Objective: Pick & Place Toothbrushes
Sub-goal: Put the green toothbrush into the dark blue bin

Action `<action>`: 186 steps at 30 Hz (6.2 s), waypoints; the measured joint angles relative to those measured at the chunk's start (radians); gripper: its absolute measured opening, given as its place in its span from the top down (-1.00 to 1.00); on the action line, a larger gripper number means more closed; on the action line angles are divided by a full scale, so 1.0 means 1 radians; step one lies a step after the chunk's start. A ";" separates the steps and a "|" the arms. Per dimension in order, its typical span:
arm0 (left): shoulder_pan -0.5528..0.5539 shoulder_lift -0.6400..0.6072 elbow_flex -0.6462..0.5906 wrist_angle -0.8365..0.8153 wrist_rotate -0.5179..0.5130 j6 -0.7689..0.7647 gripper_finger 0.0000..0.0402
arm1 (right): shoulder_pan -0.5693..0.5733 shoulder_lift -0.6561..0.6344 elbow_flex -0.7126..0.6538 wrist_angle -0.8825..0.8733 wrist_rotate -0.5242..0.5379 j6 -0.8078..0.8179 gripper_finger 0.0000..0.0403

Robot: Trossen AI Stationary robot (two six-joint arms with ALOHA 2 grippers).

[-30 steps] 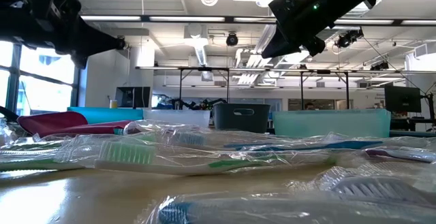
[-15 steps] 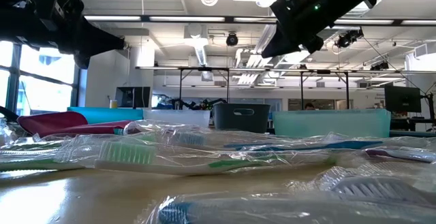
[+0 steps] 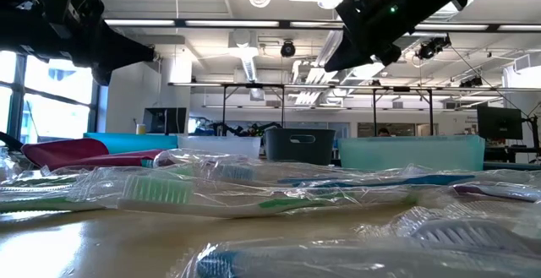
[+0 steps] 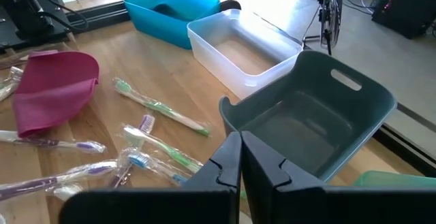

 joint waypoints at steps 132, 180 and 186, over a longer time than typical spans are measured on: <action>0.000 0.000 0.000 -0.015 0.001 0.000 1.00 | 0.097 0.002 0.306 -1.217 -0.287 0.139 0.26; 0.000 0.000 0.000 -0.038 0.001 -0.022 1.00 | 0.146 0.003 -0.060 -0.958 -0.458 0.265 0.30; 0.000 0.000 0.000 -0.038 0.000 -0.022 1.00 | 0.146 0.003 -0.113 -0.915 -0.509 0.307 0.30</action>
